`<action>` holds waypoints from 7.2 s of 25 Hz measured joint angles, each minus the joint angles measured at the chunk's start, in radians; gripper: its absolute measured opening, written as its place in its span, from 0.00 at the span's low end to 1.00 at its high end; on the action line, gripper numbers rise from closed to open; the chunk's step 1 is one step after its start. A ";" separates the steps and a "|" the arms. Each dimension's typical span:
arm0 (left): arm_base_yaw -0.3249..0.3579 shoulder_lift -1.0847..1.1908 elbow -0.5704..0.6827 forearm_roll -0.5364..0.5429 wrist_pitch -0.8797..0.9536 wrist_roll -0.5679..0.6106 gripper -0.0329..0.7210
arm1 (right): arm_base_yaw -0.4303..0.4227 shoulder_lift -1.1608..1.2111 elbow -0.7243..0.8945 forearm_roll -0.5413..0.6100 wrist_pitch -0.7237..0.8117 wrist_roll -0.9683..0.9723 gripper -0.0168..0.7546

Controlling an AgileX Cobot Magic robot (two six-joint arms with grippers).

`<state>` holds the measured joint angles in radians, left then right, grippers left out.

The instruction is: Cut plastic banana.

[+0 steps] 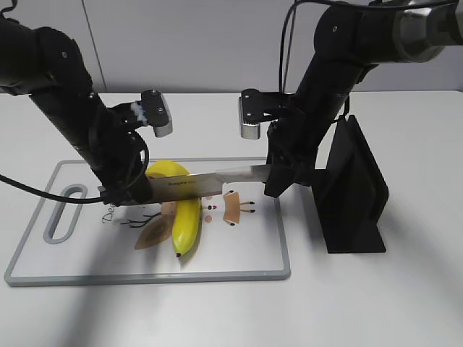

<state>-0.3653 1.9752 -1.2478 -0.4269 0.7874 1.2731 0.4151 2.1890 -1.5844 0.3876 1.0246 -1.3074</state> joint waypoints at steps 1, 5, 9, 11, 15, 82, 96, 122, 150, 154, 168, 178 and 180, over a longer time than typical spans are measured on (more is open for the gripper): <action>0.000 0.002 -0.001 0.000 0.000 0.002 0.07 | 0.000 0.003 -0.002 0.000 0.000 0.000 0.24; 0.001 0.000 -0.002 0.000 -0.001 0.002 0.07 | 0.000 0.004 -0.004 0.000 0.001 0.000 0.24; 0.000 -0.019 0.002 0.007 -0.006 0.002 0.07 | 0.001 -0.014 -0.001 0.000 -0.001 0.000 0.24; -0.002 -0.045 0.009 0.022 -0.012 0.002 0.07 | 0.002 -0.035 0.003 -0.001 0.001 0.002 0.24; -0.004 -0.165 0.011 0.042 0.007 0.002 0.07 | 0.003 -0.128 0.004 0.004 0.045 0.010 0.24; 0.302 -1.065 0.460 0.237 0.153 -0.961 0.81 | 0.003 -0.635 0.297 -0.324 -0.144 1.382 0.23; 0.302 -1.638 0.728 0.234 0.103 -0.996 0.79 | 0.003 -0.808 0.559 -0.446 -0.244 1.607 0.23; 0.302 -1.948 0.738 0.378 0.260 -1.158 0.78 | 0.003 -0.907 0.670 -0.451 -0.305 1.693 0.23; 0.302 -1.948 0.738 0.378 0.260 -1.159 0.69 | 0.003 -0.816 0.831 -0.435 -0.504 1.778 0.23; 0.302 -1.948 0.738 0.378 0.260 -1.159 0.69 | 0.003 -0.816 0.831 -0.417 -0.475 1.778 0.23; 0.302 -1.948 0.738 0.378 0.260 -1.159 0.67 | 0.004 -0.816 0.831 -0.408 -0.427 1.776 0.28; 0.302 -1.948 0.738 0.378 0.260 -1.159 0.68 | 0.004 -0.869 0.818 -0.388 -0.408 1.721 0.89; 0.302 -1.948 0.738 0.378 0.260 -1.159 0.72 | 0.004 -0.908 0.803 -0.397 -0.393 1.706 0.90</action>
<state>-0.0629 0.0268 -0.5102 -0.0489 1.0475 0.1142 0.4192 1.2812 -0.7814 -0.0098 0.6317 0.3989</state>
